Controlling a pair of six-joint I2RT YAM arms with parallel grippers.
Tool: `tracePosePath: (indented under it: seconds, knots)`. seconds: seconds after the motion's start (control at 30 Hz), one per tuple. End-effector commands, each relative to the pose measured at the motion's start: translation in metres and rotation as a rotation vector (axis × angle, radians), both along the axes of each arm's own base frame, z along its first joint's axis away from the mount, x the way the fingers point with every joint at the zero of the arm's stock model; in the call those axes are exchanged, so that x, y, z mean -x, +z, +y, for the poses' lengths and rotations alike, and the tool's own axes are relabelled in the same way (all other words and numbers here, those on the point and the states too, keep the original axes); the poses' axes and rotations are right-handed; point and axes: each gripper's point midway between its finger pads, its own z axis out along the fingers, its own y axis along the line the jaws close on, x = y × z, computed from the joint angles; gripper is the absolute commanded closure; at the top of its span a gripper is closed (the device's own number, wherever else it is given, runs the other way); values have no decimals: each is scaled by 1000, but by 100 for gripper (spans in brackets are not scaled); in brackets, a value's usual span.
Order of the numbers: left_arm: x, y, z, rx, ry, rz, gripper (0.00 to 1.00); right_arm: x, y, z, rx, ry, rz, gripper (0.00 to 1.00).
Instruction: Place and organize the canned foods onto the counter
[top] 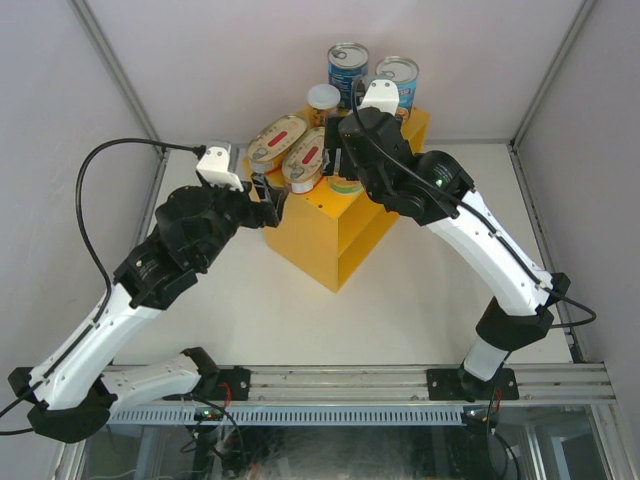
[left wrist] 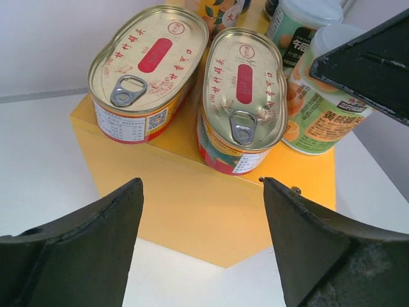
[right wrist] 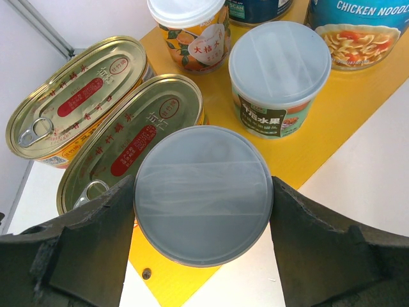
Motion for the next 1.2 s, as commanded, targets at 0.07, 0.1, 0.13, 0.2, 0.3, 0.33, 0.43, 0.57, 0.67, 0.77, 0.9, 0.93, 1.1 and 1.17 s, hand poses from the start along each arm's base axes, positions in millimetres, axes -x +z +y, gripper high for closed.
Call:
tracePosePath:
  seconds: [0.07, 0.1, 0.13, 0.2, 0.3, 0.33, 0.43, 0.57, 0.67, 0.77, 0.9, 0.93, 1.1, 1.17]
  knots:
    - [-4, 14, 10, 53, 42, -30, 20, 9, -30, 2, 67, 35, 95, 43]
    - [-5, 15, 10, 63, 43, -31, 20, 9, -29, 2, 65, 37, 94, 41]
    - [-5, 16, 11, 70, 44, -33, 20, 10, -29, 2, 63, 38, 94, 40]
    - [-7, 16, 10, 73, 47, -34, 20, 10, -29, 1, 66, 35, 96, 38]
    - [-9, 17, 10, 75, 52, -33, 20, 9, -30, -2, 70, 29, 100, 30]
    - [-10, 16, 11, 75, 56, -32, 20, 10, -30, -3, 71, 28, 102, 28]
    - [-14, 15, 13, 85, 65, -26, 20, 11, -31, -4, 74, 25, 105, 24]
    - [-17, 15, 16, 95, 74, -26, 20, 13, -28, -6, 71, 26, 97, 23]
    - [-20, 14, 16, 97, 78, -25, 20, 13, -25, -6, 70, 29, 93, 23]
    - [-23, 13, 15, 101, 77, -23, 20, 13, -25, -7, 75, 27, 97, 23]
    - [-28, 11, 14, 102, 78, -20, 20, 13, -24, -9, 74, 22, 96, 22]
    - [-29, 11, 14, 104, 79, -20, 20, 13, -24, -9, 73, 23, 94, 18]
    - [-31, 11, 13, 115, 79, -20, 21, 13, -16, -9, 63, 34, 71, 15]
    - [-31, 12, 14, 117, 80, -20, 21, 12, -14, -10, 65, 34, 63, 15]
